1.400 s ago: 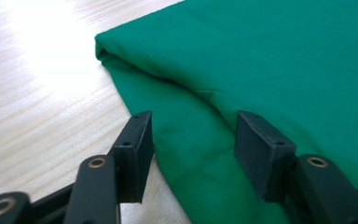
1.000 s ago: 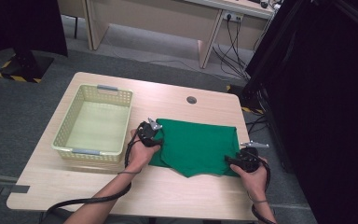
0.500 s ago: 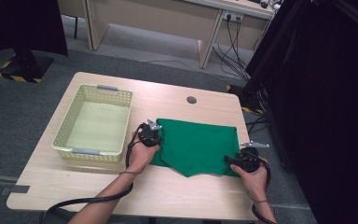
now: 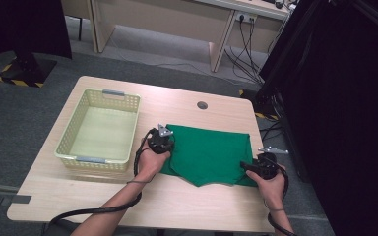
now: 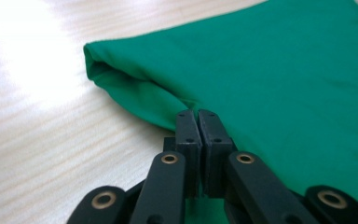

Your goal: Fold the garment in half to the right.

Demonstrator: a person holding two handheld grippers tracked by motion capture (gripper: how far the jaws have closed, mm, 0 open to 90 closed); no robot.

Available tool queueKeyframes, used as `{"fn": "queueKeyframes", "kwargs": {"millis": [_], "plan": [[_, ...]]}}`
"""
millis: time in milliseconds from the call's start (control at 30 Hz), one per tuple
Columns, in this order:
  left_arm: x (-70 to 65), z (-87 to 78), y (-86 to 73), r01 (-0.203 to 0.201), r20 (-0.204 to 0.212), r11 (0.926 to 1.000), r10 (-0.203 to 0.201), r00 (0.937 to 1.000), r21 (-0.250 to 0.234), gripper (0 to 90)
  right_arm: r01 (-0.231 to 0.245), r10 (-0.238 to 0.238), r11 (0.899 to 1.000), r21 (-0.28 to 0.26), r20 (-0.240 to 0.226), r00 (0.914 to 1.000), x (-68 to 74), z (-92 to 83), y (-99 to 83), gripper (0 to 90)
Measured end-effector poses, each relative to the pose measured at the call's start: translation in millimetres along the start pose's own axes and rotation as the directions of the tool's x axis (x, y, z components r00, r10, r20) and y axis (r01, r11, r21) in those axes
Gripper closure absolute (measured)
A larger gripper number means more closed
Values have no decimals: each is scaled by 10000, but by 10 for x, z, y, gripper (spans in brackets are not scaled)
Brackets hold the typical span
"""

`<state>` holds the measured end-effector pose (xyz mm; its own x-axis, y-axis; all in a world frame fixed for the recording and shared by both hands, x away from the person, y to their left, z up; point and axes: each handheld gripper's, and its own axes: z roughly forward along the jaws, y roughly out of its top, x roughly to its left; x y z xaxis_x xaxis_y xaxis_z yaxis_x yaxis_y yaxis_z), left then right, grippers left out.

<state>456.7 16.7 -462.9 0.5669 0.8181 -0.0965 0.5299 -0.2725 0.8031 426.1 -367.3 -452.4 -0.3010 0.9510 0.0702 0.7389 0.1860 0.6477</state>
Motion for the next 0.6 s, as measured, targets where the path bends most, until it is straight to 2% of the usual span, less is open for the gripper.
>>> {"fn": "queueKeyframes", "kwargs": {"millis": [133, 300, 600], "plan": [[-15, -57, 47, -61, 16, 9997, 62, 10000, -219, 875, 30, -33, 9998, 207, 162, 9999, 4, 50, 0, 373], [-61, -123, 120, -216, 50, 9986, 219, 9997, -475, 875, 459, -468, 9982, 386, 237, 9986, 79, 117, 17, 371], [-135, -216, 280, -550, -26, 9956, 550, 9985, -755, 875, 766, -771, 9966, 301, 168, 9969, 185, 155, 30, 375]]}}
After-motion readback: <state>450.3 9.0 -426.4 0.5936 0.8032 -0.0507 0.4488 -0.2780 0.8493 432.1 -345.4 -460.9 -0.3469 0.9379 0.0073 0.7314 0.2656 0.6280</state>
